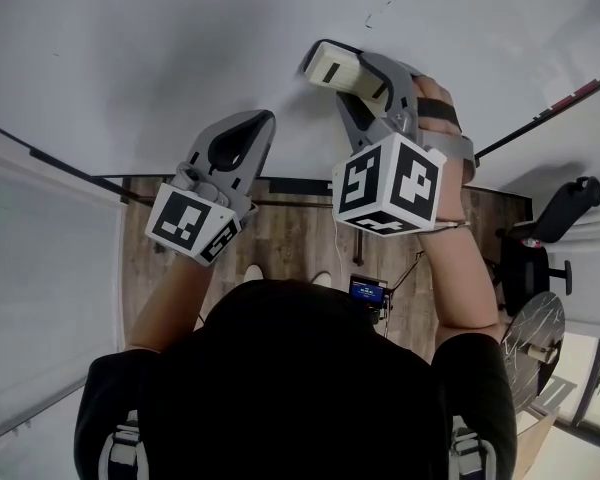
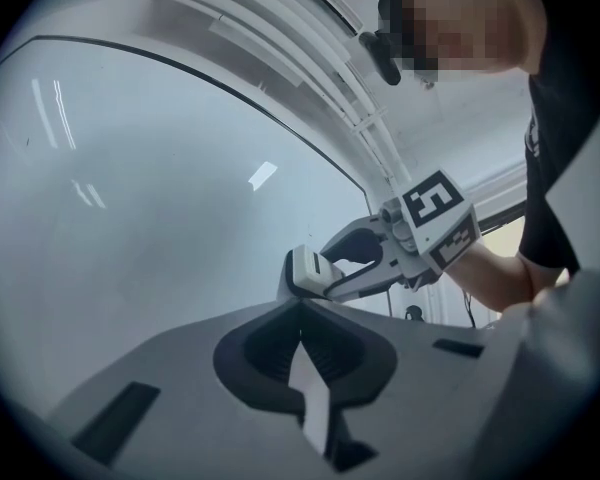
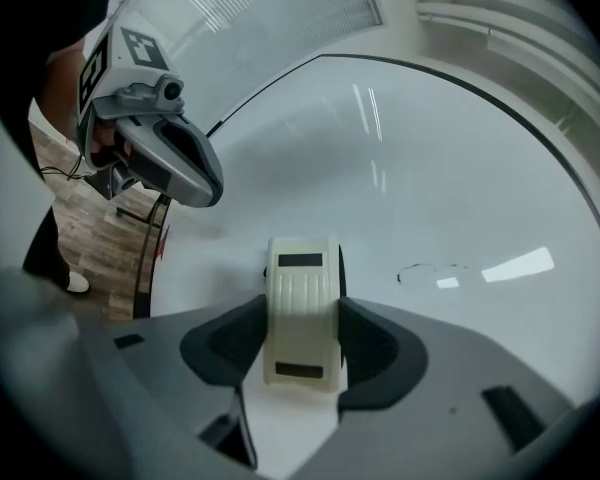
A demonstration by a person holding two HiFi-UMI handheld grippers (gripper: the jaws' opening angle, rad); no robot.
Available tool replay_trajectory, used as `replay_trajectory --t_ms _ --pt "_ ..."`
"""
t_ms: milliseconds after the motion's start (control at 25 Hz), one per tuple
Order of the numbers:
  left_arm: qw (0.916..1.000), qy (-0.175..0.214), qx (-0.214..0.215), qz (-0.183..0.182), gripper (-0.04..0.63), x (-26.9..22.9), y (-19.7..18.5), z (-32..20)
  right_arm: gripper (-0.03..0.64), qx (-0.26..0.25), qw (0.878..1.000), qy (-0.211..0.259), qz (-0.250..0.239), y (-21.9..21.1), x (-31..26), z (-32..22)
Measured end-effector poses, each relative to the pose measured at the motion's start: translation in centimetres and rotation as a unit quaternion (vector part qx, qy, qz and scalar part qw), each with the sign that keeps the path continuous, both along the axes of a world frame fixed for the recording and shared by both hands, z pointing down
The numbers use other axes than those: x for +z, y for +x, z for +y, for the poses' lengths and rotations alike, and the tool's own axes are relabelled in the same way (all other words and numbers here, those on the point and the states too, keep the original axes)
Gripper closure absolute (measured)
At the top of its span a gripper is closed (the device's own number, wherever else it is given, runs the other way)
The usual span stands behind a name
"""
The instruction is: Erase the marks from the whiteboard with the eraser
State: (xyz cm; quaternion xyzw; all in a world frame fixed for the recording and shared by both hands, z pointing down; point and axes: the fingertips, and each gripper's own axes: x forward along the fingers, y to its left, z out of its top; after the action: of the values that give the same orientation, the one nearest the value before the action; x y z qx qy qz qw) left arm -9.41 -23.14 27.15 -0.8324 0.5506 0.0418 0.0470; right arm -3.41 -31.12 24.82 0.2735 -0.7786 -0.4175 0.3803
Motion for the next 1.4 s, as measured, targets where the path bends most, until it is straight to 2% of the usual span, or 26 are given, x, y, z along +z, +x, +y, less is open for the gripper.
replay_trajectory --t_ms 440,680,880,1000,1200,1400 --pt "1.0000 -0.001 -0.003 0.003 0.589 -0.1 -0.1 0.6 0.393 -0.006 1.000 0.018 0.008 0.7 -0.9 1.2" --pt "0.9999 0.009 -0.008 0.001 0.589 -1.1 -0.5 0.5 0.393 0.003 0.998 0.067 0.002 1.5 -5.7 2.0" --pt "0.9984 0.047 -0.019 -0.023 0.589 -4.4 -0.6 0.0 0.393 0.021 0.994 0.111 -0.003 2.5 -9.3 1.3" --pt "0.9976 0.060 -0.023 -0.024 0.589 -5.5 -0.9 -0.2 0.393 0.030 0.989 0.142 -0.009 2.8 -12.2 0.7" --pt "0.9980 0.059 -0.010 -0.019 0.589 -5.3 -0.3 -0.1 0.393 0.052 0.974 0.219 -0.025 3.3 -17.3 0.2" --pt "0.9986 0.049 -0.005 -0.017 0.589 -4.4 0.2 -0.4 0.394 0.062 0.972 0.227 -0.009 2.9 -16.2 -0.9"
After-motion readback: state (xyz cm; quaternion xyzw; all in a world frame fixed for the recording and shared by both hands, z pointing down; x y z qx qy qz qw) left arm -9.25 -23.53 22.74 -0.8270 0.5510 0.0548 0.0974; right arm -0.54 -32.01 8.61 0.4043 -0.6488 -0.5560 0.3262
